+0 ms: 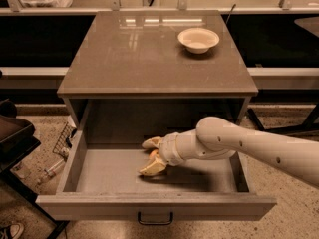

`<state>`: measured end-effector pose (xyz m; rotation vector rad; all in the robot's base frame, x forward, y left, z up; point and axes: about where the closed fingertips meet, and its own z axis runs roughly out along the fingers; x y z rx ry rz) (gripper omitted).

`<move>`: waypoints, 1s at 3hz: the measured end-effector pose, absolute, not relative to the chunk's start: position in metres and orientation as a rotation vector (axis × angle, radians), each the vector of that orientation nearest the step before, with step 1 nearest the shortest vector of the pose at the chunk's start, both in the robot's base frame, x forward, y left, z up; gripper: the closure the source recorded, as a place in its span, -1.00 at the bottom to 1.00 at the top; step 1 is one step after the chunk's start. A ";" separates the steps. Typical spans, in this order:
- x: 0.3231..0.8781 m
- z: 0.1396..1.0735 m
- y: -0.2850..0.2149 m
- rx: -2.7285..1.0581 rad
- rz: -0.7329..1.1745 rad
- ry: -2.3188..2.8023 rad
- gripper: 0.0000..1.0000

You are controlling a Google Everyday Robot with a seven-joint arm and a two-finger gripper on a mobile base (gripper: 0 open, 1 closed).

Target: Pick orange from top drawer and place on counter

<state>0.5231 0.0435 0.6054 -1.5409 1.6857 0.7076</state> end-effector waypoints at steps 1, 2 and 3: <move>0.513 0.638 0.059 -1.563 0.717 1.616 1.00; 0.505 0.691 0.061 -1.593 0.669 1.555 1.00; 0.508 0.797 0.046 -1.602 0.595 1.526 1.00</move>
Offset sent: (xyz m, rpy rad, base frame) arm -0.0249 0.0152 0.1597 0.0116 -0.1950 0.0857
